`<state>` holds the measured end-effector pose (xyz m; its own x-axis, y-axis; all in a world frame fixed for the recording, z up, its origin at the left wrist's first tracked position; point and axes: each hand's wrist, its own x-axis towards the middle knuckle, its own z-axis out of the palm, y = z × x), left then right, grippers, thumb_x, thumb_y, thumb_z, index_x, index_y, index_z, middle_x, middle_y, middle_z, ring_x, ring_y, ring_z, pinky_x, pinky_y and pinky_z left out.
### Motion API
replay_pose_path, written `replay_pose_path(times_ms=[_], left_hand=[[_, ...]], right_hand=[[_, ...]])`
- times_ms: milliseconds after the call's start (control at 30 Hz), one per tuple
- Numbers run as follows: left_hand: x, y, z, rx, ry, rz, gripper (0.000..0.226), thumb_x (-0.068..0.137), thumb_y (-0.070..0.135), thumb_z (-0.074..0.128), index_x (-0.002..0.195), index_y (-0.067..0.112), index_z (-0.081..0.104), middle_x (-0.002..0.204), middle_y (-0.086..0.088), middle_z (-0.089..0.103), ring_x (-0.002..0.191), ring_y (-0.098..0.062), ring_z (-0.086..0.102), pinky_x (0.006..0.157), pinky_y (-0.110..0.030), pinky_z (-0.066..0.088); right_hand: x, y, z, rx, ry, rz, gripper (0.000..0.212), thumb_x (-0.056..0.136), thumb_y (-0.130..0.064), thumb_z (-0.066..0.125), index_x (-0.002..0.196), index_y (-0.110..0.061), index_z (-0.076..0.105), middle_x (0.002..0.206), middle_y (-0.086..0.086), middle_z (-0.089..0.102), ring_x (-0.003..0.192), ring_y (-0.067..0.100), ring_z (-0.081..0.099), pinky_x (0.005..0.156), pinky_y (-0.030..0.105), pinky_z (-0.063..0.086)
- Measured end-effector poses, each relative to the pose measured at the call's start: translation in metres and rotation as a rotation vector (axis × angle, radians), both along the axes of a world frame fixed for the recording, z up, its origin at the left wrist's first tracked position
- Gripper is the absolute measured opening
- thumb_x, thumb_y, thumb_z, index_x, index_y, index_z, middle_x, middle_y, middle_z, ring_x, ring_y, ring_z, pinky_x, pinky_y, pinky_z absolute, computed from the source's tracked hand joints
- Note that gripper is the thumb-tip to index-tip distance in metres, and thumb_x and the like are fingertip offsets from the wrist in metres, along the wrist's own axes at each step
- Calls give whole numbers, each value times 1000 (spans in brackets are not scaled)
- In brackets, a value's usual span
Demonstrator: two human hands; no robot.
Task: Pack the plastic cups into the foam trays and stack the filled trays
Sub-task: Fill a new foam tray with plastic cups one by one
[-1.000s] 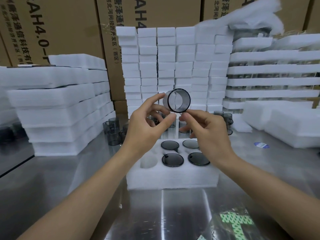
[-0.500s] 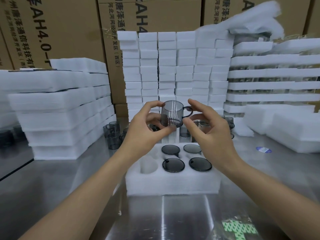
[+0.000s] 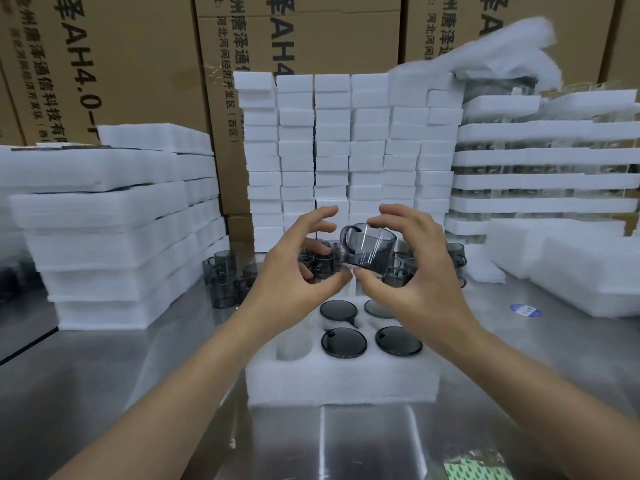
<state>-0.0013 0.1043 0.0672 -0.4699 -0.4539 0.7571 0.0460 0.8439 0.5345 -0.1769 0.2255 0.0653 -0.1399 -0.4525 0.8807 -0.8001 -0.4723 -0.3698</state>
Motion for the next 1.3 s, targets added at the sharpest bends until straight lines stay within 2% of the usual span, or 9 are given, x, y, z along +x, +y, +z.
replay_pose_path(times_ms=[100,233,300,400,633,867,1033,1200,1300], left_hand=[[-1,3,-2,-27,-57,-38,78,89,22,83,152,50,46,131,14,66,120,-18,65,74,-28,57],[-4,11,0,187,-42,-237,78,83,1,62,148,41,50,113,-4,74,113,-24,70,86,-49,58],[-4,15,3,330,-6,-357,73,84,6,62,148,39,51,112,-17,70,101,-21,69,88,-45,56],[-6,18,5,431,26,-381,69,85,31,80,147,44,52,102,0,74,85,-13,69,86,-38,55],[-3,10,9,669,85,-494,68,83,36,83,145,47,57,126,-17,73,109,-25,70,82,-33,56],[-6,8,10,545,152,-249,42,88,34,66,127,44,73,133,14,72,124,-12,68,88,-30,52],[-4,16,10,479,40,-275,49,83,56,77,129,40,71,124,4,76,113,-15,72,82,-28,58],[-3,11,10,605,-44,-369,47,87,34,75,134,32,69,126,-8,77,108,-25,73,87,-35,58],[3,5,13,661,-96,-463,56,86,40,72,141,28,66,135,-12,72,113,-28,71,96,-43,59]], right_hand=[[3,1,-1,15,28,46,56,78,-24,84,131,-27,65,139,-17,57,138,11,49,118,32,38],[4,-3,-3,32,34,122,60,79,-16,89,131,-31,64,127,-20,65,128,14,60,109,38,47],[1,-5,-3,34,13,147,62,79,-13,89,131,-34,63,126,-18,67,124,14,64,105,38,51],[-2,-8,-2,47,-53,187,68,81,-14,90,135,-39,59,128,-18,68,125,13,66,105,32,53],[-14,-9,1,80,-52,107,59,81,-28,92,132,-37,62,131,-17,65,132,14,57,107,32,45],[-14,-7,3,37,11,51,60,82,-22,91,135,-35,65,141,-21,55,142,10,45,115,26,38],[-8,-6,2,10,38,61,60,80,-14,91,132,-30,67,140,-15,56,140,9,47,114,17,34],[-3,-5,1,82,54,136,64,82,-17,91,136,-39,64,137,-20,60,138,14,52,112,19,38],[-5,-3,1,141,12,187,61,83,-17,91,133,-41,66,127,-18,68,125,12,62,103,18,45]])
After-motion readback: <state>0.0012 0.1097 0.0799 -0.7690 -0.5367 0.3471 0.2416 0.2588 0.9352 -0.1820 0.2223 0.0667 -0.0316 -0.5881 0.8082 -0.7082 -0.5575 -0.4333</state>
